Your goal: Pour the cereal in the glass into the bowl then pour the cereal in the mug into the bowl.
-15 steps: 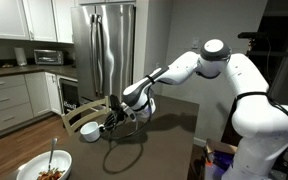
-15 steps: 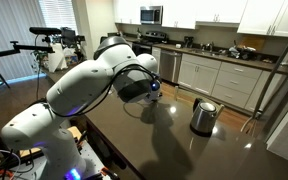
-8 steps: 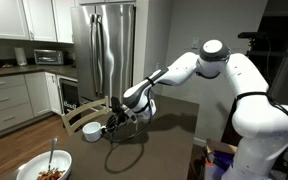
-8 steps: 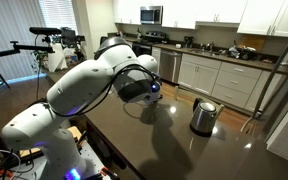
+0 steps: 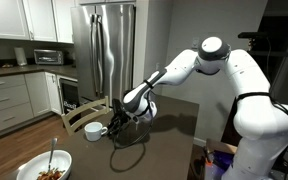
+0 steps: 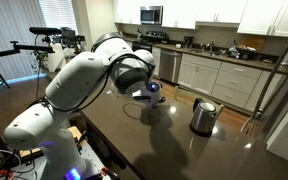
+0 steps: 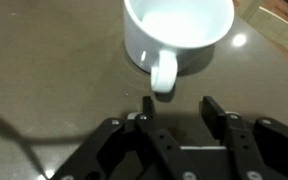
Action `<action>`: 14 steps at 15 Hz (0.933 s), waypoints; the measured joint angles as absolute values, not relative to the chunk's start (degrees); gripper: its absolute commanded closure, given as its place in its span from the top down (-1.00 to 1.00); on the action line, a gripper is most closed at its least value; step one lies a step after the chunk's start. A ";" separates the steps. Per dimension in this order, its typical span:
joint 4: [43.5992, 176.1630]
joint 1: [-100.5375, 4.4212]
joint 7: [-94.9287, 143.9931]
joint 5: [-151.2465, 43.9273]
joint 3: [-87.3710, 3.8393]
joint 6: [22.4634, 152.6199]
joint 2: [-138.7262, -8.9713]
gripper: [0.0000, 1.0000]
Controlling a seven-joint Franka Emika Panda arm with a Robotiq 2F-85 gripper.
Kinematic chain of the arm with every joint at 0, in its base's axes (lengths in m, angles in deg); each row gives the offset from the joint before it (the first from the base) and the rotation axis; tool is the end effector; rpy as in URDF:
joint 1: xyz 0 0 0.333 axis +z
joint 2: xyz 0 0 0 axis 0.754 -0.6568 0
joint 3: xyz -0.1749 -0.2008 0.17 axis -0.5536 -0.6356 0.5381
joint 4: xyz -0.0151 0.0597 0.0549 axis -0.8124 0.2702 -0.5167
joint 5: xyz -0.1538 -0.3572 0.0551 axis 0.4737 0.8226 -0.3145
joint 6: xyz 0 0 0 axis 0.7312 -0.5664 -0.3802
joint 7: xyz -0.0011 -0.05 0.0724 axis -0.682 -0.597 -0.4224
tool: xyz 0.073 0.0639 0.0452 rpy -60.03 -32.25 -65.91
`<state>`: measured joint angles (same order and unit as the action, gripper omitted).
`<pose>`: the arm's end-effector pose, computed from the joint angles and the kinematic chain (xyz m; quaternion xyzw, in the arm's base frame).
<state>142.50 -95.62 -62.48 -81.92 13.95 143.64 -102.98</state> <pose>0.5867 -0.0084 0.1879 -0.3726 0.8557 0.0545 0.3550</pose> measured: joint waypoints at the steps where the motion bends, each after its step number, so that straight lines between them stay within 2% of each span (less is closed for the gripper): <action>1: 142.65 -94.58 -62.48 -81.97 12.82 143.97 -101.60 0.85; 3: 143.06 -91.86 -62.48 -82.26 10.05 144.37 -97.85 1.00; 8: 145.16 -81.21 -62.48 -83.79 -0.37 143.34 -85.36 1.00; 14: 150.43 -59.91 -62.40 -82.47 -23.67 136.90 -70.34 1.00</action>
<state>150.43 -59.91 -62.40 -82.47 -23.67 136.90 -70.34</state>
